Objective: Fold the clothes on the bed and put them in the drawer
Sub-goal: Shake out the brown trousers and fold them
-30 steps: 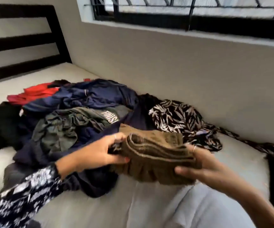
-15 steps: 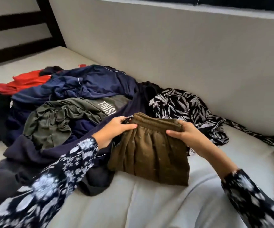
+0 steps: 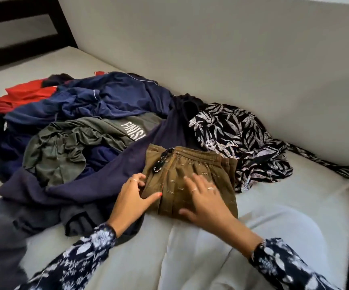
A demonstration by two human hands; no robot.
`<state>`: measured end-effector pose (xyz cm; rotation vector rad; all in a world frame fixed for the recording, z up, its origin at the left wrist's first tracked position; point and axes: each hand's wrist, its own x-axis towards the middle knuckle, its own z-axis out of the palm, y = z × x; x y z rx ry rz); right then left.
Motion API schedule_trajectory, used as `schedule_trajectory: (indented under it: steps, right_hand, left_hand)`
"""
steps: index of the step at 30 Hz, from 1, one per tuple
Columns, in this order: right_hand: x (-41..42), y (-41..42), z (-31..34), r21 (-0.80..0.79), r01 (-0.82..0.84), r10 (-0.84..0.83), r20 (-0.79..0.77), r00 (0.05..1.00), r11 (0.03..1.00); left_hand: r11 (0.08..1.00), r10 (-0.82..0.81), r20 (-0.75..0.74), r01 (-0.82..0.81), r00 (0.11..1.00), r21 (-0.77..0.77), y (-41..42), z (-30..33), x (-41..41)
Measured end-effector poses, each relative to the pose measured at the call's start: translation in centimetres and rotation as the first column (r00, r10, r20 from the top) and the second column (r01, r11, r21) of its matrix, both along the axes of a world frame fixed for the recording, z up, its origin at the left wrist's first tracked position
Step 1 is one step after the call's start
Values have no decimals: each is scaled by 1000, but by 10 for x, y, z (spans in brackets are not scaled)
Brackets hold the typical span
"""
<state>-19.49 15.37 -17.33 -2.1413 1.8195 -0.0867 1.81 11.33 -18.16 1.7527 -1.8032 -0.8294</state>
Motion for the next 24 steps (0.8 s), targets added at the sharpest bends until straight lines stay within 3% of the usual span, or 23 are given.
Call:
schedule_trajectory:
  steps: [4, 8, 10, 12, 14, 16, 19, 24]
  right_hand:
    - [28, 7, -31, 152, -97, 125, -190, 974, 984]
    - [46, 5, -43, 61, -85, 100, -308, 946, 995]
    - [47, 5, -45, 15, -68, 69, -335, 940, 998]
    - [42, 1, -43, 21, -79, 82, -312, 946, 997]
    - [34, 3, -39, -27, -78, 66, -306, 950, 997]
    - [23, 3, -30, -24, -32, 24, -284, 958, 999]
    - [7, 3, 5, -6, 49, -49, -173, 984, 999]
    - [-29, 1, 81, -81, 87, -97, -126, 987, 993]
  left_hand:
    - [997, -13, 323, -10, 946, 70, 24, -14, -1]
    - [993, 2, 340, -43, 940, 114, 22, -15, -3]
    - [987, 36, 263, -75, 964, 140, 14, -14, -3]
    - [974, 95, 45, -102, 994, 204, 7, -11, -2]
    - [929, 231, -254, -136, 939, 343, 2, -4, -2]
    - [892, 323, -407, -131, 854, 433, -2, 1, 2]
    - [925, 260, -472, -78, 842, 371, -9, 17, 8]
    - [994, 72, -553, -12, 830, 113, -21, 85, -12]
